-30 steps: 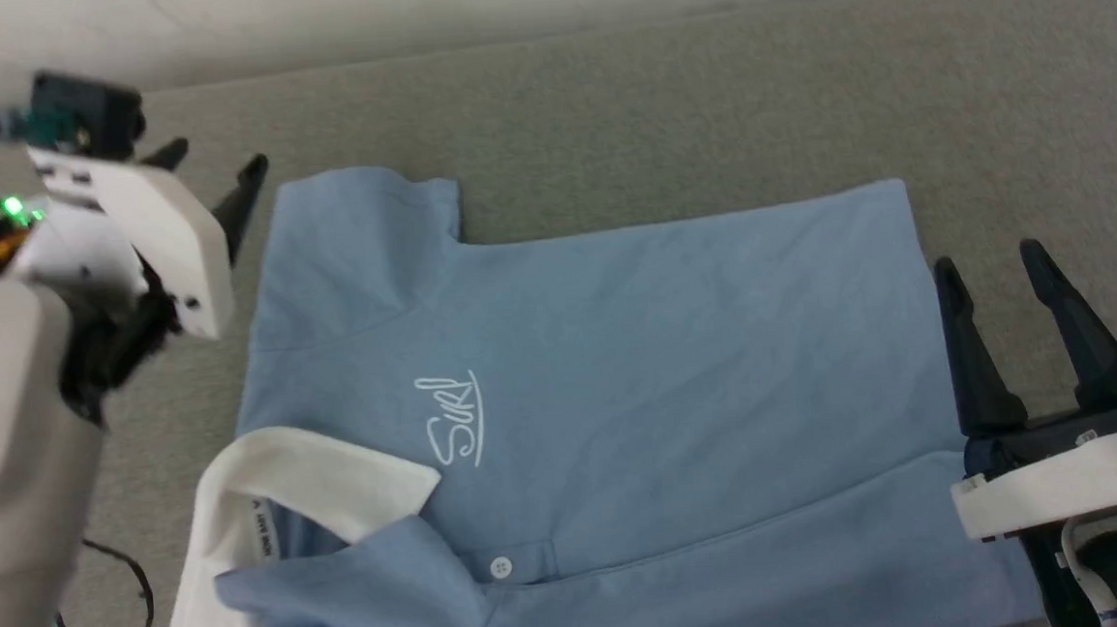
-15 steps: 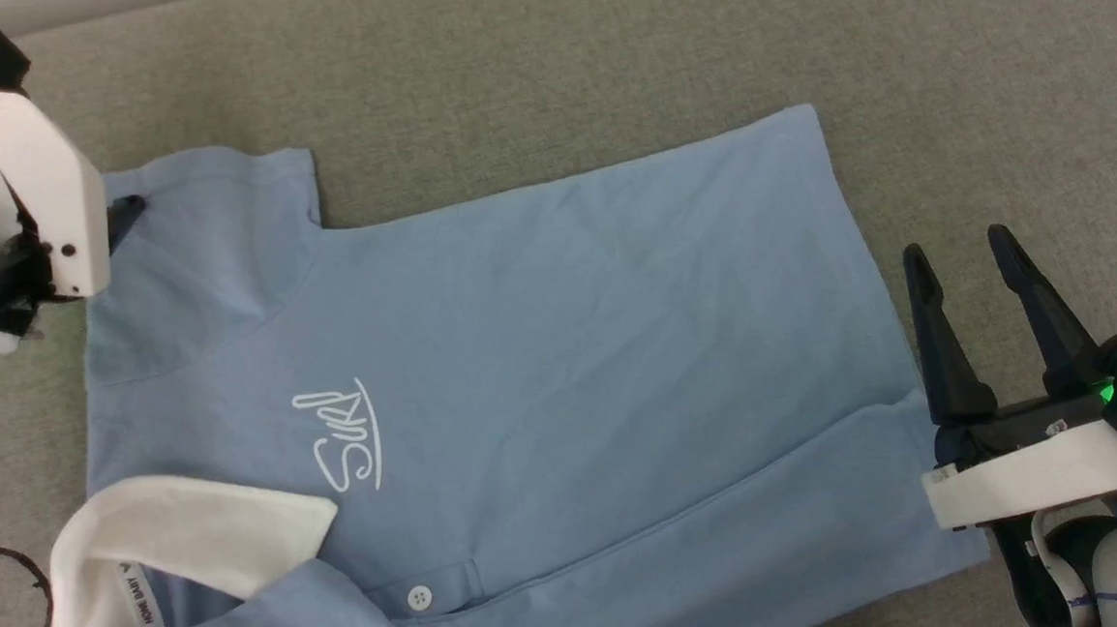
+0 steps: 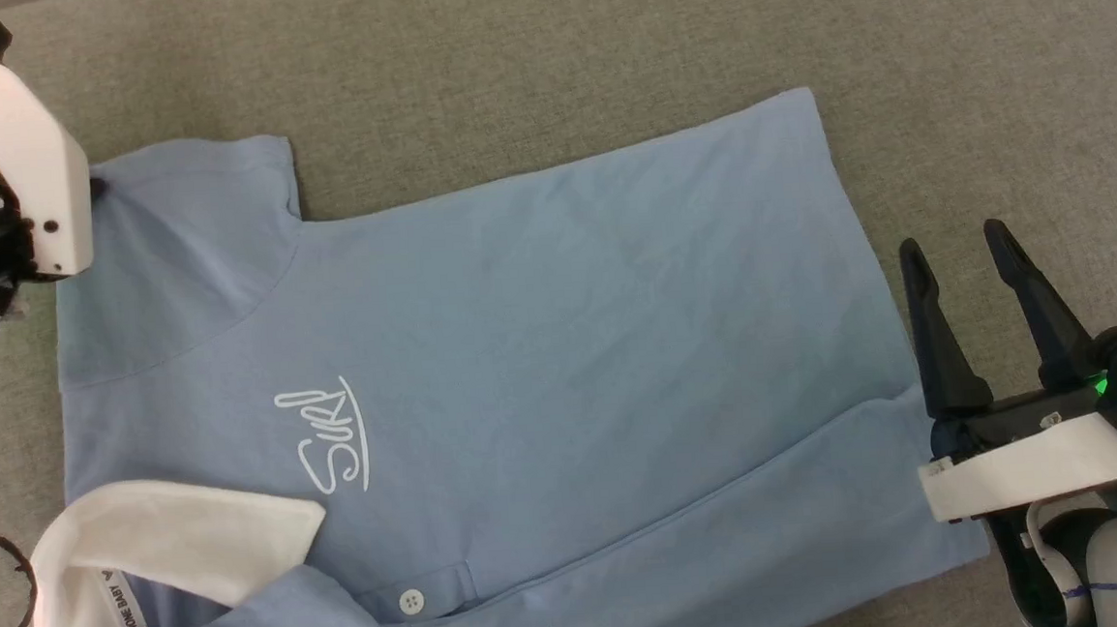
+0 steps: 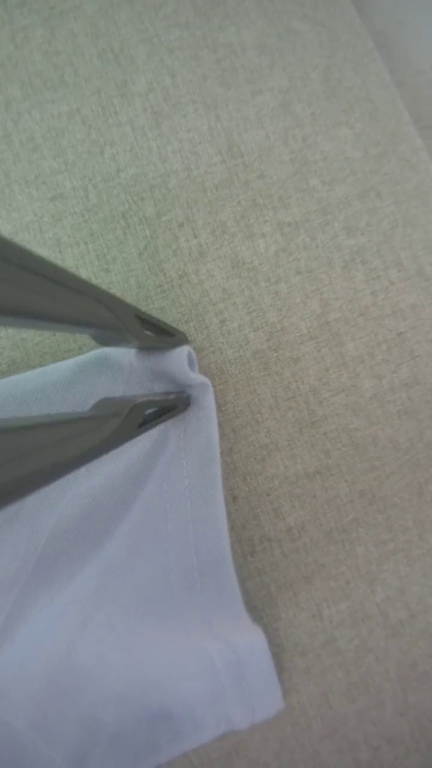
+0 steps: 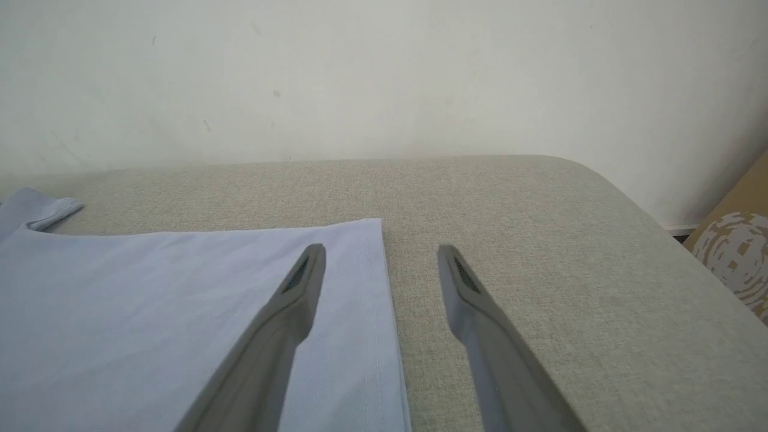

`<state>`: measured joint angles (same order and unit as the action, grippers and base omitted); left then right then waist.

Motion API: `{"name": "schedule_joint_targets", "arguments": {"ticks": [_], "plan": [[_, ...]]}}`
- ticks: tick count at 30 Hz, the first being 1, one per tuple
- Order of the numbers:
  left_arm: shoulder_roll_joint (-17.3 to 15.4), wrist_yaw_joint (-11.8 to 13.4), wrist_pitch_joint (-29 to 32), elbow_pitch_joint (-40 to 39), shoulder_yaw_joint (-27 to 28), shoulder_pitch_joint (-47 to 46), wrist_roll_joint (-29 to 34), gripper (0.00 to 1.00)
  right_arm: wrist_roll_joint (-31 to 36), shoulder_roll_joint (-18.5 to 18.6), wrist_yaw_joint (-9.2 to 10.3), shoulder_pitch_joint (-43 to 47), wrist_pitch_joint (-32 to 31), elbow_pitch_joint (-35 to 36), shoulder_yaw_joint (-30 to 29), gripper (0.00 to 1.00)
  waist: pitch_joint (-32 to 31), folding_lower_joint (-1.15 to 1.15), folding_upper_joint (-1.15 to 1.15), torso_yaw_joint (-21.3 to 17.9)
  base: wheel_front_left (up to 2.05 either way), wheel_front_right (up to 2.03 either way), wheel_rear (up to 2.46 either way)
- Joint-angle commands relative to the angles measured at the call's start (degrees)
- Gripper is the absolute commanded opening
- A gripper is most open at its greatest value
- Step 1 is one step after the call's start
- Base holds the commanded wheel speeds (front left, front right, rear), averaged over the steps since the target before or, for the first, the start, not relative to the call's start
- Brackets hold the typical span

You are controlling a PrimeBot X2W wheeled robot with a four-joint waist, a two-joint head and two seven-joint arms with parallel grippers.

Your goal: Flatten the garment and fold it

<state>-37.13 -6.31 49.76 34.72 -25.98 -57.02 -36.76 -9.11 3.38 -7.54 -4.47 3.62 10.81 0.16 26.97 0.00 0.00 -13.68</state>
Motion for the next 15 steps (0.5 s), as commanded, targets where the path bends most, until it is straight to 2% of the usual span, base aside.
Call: {"name": "schedule_joint_targets", "arguments": {"ticks": [1,8,15], "plan": [[0.45,0.88,-2.29,0.81,-0.42,2.31,0.36,0.00,0.33,-0.19,0.05,-0.76,0.26,-0.41,-0.34,1.00,-0.61,0.00,0.00,0.50,0.00,0.00,0.00],[1.98,0.59,-13.01,-1.72,0.13,3.49,0.93,0.00,-0.72,1.54,0.05,0.00,-3.10,-1.56,-1.51,1.00,-3.97,0.00,0.00,3.41,0.00,0.00,0.00],[3.46,0.84,-22.58,-8.86,0.41,7.87,1.32,0.00,-5.79,8.96,0.05,-1.69,-16.60,-2.47,-1.15,1.00,-7.05,0.00,0.00,7.82,0.00,0.00,0.00]]}}
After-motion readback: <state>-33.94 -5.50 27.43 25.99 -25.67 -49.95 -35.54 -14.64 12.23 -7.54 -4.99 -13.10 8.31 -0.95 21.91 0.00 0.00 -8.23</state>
